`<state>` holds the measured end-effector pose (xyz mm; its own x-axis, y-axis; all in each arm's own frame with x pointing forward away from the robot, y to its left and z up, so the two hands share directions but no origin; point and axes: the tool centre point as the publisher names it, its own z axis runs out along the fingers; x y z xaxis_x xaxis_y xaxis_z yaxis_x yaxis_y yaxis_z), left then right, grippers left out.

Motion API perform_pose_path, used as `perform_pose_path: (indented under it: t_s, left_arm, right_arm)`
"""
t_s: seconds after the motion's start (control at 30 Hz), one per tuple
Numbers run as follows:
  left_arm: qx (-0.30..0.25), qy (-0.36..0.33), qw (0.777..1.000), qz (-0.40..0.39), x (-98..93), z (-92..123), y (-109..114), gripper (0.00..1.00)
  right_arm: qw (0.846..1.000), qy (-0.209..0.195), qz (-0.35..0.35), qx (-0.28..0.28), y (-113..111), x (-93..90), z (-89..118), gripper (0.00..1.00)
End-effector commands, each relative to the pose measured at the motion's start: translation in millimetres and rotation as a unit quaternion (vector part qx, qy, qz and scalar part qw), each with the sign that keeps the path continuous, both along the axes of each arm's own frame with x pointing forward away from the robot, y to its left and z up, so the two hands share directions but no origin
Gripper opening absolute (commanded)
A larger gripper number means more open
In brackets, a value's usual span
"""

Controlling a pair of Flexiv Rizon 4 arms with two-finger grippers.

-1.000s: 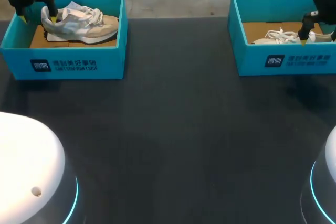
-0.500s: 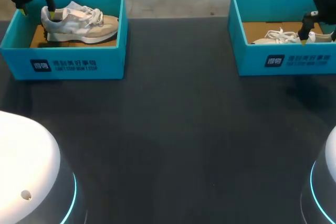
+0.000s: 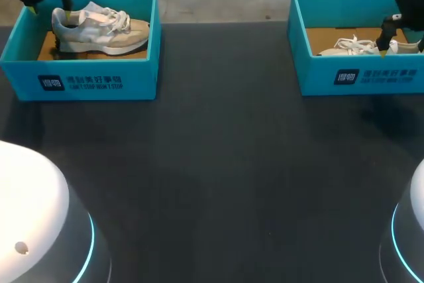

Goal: Take the shoe out of the shoebox, open the shoe tongue, remove and reinsert the insole, then place the shoe into the shoebox

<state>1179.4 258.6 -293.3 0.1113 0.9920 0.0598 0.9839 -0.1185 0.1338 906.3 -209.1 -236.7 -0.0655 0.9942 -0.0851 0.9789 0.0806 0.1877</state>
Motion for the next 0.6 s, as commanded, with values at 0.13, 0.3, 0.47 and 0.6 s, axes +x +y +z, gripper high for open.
perform_pose_path:
  t_s: [0.13,0.3,0.47,0.6]
  left_arm:
    - [-0.018,0.026,0.999,0.004,31.6,-10,9,1.0]
    - [-0.028,0.034,0.999,0.01,41.9,-17,10,1.0]
    - [-0.031,0.044,0.999,0.001,49.6,-27,9,1.0]
    - [-0.033,0.051,0.998,-0.001,53.7,-34,10,0.96]
  right_arm:
    - [1.0,0.0,0.0,0.0,0,0.0,0,1.0]
    - [1.0,0.0,0.0,0.0,0,0.0,0,1.0]
    - [1.0,0.0,0.0,0.0,0,0.0,0,1.0]
    - [1.0,0.0,0.0,0.0,0,0.0,0,1.0]
